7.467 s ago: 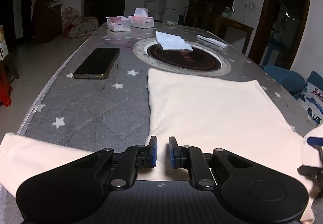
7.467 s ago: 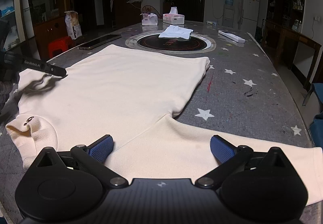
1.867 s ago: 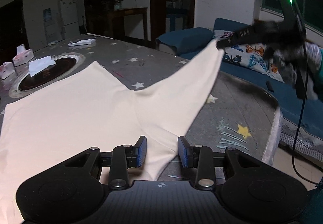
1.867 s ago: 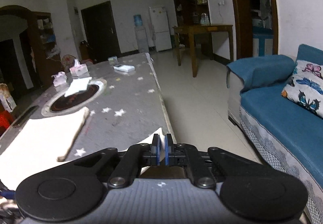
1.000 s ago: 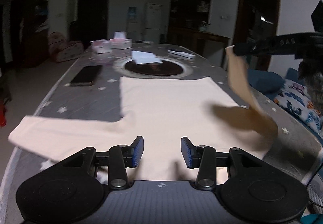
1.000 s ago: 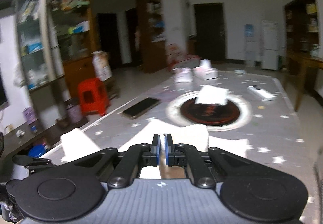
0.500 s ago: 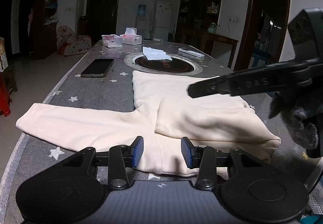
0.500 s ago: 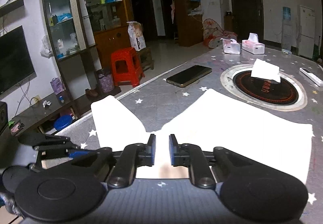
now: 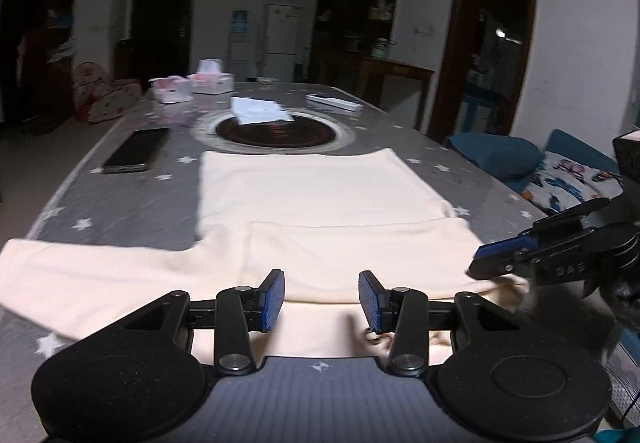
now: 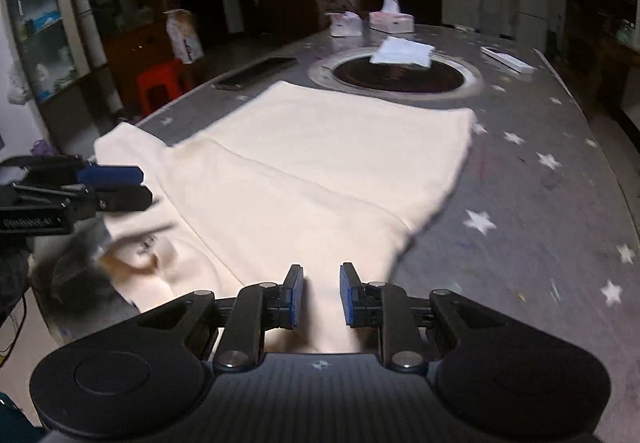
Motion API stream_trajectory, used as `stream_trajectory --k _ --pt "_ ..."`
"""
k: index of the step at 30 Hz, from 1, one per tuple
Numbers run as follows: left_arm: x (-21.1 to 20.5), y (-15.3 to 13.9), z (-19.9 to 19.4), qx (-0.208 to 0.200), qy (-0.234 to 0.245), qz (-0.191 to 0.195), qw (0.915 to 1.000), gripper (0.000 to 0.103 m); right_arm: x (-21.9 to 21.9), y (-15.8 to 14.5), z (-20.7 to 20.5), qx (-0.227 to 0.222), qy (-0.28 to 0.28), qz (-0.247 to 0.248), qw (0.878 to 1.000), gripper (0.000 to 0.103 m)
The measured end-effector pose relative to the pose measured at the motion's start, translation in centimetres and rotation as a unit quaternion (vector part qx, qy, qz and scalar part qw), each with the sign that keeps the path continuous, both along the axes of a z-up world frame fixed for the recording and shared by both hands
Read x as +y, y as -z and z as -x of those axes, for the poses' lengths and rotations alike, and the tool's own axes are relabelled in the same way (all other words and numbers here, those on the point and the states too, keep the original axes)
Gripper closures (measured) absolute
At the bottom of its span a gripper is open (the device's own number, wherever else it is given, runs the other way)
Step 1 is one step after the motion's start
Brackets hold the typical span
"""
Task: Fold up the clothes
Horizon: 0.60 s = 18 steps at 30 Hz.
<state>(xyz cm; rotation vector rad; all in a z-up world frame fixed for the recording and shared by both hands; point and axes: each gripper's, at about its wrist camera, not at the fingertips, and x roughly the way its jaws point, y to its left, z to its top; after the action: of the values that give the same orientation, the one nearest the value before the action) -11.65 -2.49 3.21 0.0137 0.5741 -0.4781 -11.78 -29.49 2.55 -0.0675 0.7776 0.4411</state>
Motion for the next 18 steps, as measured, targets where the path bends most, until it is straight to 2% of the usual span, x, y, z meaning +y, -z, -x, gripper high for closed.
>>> stream_trajectory --k 5,11,18 --pt "-1.5 0.5 0.0 0.01 0.029 -0.004 0.9995 0.059 -0.7 -0.3 0.2 0.0 0.001 0.014 1.0 0.084" --pt "-2.5 1.5 0.6 0.031 0.047 -0.01 0.9983 0.059 0.3 -1.7 -1.3 -0.042 0.002 0.02 0.999 0.084" --pt "-2.0 1.4 0.7 0.034 0.039 -0.011 0.9986 0.059 0.6 0.0 -4.0 -0.033 0.011 0.023 0.999 0.083"
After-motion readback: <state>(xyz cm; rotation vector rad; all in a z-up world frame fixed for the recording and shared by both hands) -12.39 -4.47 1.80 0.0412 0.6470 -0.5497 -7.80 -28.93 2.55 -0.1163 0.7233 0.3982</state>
